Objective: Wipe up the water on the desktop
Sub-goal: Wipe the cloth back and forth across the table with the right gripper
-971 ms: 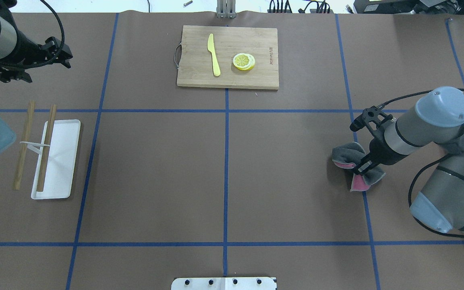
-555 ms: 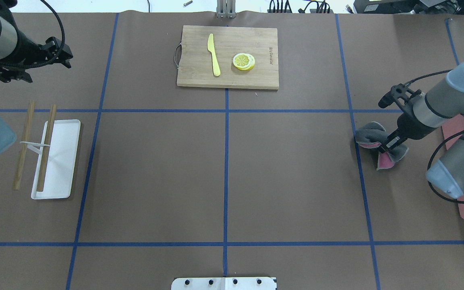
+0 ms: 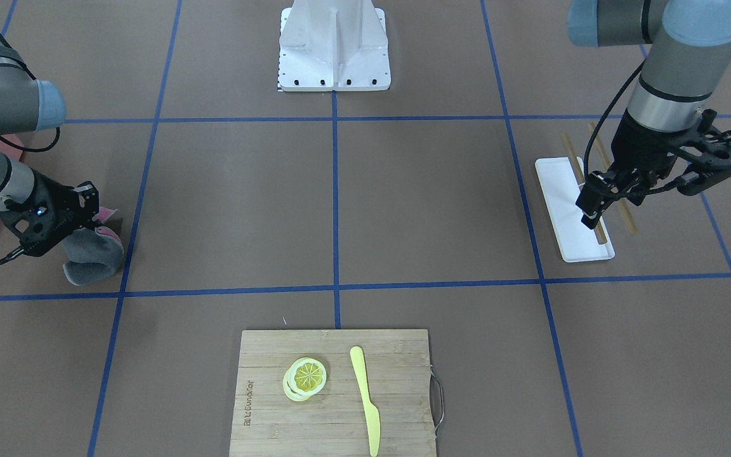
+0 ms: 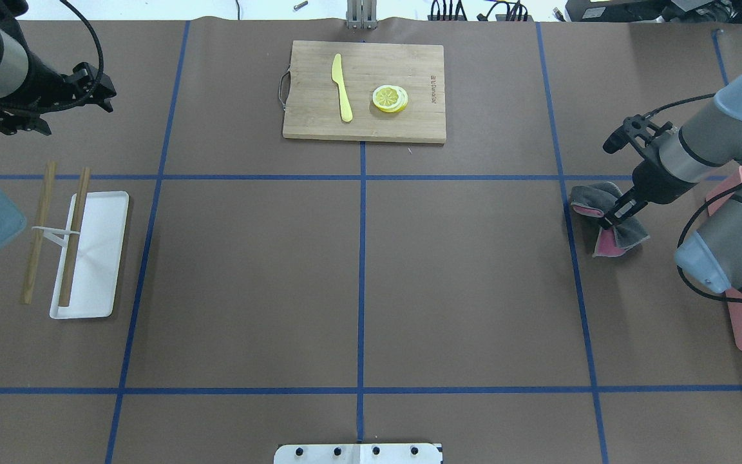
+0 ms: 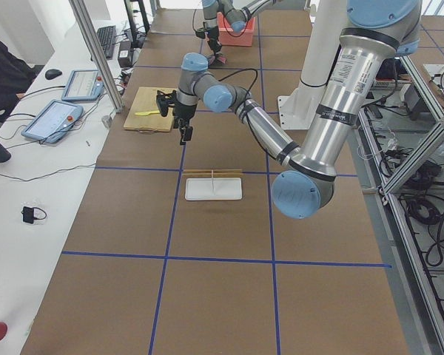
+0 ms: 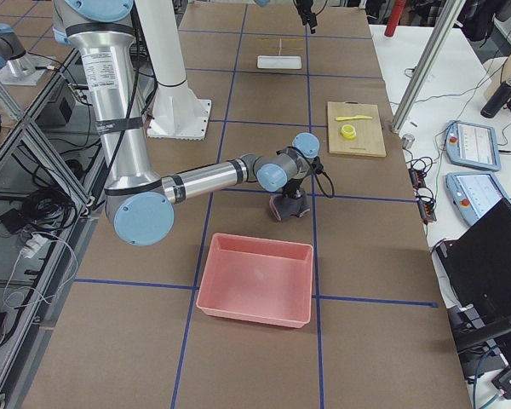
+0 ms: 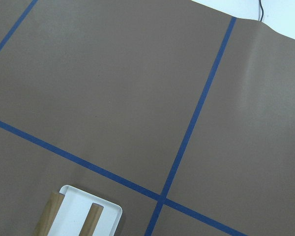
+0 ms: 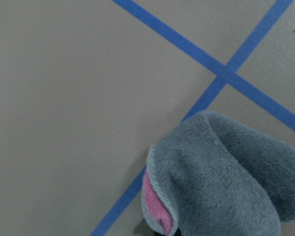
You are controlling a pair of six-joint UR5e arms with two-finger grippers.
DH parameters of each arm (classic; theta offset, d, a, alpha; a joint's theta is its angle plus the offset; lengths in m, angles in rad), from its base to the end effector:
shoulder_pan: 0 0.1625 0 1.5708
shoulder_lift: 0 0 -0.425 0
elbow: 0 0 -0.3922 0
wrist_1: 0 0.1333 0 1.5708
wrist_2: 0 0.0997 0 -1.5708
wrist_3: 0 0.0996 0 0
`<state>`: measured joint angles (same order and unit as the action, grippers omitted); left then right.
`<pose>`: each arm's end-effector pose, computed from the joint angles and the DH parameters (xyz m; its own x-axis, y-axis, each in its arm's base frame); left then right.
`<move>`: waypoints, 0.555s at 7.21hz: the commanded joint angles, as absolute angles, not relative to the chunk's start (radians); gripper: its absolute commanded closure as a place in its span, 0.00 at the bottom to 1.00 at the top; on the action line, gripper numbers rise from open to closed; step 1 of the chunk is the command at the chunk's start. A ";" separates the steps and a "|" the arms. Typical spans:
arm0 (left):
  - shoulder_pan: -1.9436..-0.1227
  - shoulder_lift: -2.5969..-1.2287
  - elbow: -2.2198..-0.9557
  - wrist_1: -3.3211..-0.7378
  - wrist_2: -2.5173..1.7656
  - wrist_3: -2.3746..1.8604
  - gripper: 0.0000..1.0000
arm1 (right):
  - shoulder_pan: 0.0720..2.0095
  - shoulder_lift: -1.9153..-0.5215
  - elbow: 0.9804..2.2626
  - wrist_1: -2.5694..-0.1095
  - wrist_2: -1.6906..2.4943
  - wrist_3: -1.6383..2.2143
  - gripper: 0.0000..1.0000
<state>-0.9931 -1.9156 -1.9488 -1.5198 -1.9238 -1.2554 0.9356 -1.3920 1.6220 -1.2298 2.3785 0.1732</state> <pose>0.2306 -0.5348 0.3141 0.6137 -0.4085 -0.6756 0.5030 0.8619 -0.0642 -0.2939 -0.5021 0.4953 0.4058 -0.5970 0.6921 0.4358 0.7920 0.4276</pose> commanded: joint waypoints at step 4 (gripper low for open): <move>-1.067 -1.725 -2.034 -1.522 -1.937 -1.002 0.02 | 0.786 -1.396 1.793 -1.221 2.415 0.412 1.00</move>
<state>-1.0209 -1.8043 -1.9956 -1.5208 -1.9317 -1.1623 0.8295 -1.3950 1.7449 -1.2212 2.4198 0.3417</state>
